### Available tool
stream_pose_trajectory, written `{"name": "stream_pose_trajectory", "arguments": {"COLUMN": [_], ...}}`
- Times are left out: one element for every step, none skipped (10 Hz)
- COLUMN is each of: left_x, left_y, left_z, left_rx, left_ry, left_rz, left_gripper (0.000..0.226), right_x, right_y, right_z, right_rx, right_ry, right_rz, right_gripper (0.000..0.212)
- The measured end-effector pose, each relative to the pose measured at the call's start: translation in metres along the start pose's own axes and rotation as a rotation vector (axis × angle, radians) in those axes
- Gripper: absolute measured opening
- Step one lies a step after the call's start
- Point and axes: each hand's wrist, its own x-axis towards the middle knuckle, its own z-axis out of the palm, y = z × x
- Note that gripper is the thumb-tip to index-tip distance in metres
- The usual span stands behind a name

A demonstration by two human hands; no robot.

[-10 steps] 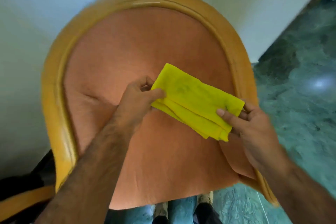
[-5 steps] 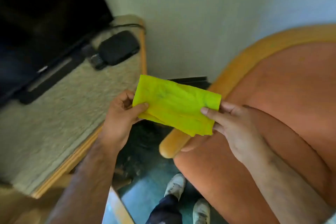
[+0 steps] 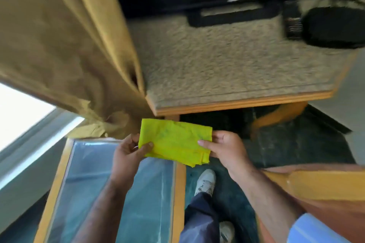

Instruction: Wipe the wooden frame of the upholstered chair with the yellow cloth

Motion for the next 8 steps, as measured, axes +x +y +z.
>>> {"name": "stream_pose_trajectory", "arguments": {"left_x": [0.004, 0.018, 0.034, 0.055, 0.066, 0.08, 0.087, 0.085], "left_y": [-0.04, -0.097, -0.136, -0.167, -0.175, -0.183, -0.189, -0.189], "left_z": [-0.035, -0.059, -0.069, -0.072, -0.067, -0.06, -0.056, -0.049], "left_rx": [-0.011, 0.065, 0.163, 0.44, 0.57, 0.763, 0.89, 1.174], "left_ry": [0.116, 0.214, 0.295, 0.375, 0.393, 0.346, 0.335, 0.316], "left_rz": [-0.094, -0.198, -0.25, -0.258, -0.179, -0.126, -0.125, -0.145], "left_gripper": [0.015, 0.015, 0.013, 0.016, 0.023, 0.021, 0.022, 0.038], "right_x": [0.027, 0.064, 0.086, 0.105, 0.112, 0.119, 0.119, 0.11], "right_y": [0.031, 0.083, 0.118, 0.145, 0.15, 0.153, 0.15, 0.15], "right_z": [0.039, 0.07, 0.086, 0.1, 0.107, 0.112, 0.116, 0.113], "right_rx": [-0.156, -0.294, -0.365, -0.561, -0.731, -1.021, -1.156, -1.431], "right_ry": [-0.063, -0.08, -0.078, -0.064, 0.006, 0.041, 0.089, 0.133], "right_rz": [0.027, 0.099, 0.147, 0.112, 0.049, -0.089, -0.151, -0.292], "right_gripper": [0.02, 0.016, 0.013, 0.019, 0.03, 0.043, 0.044, 0.085]}}
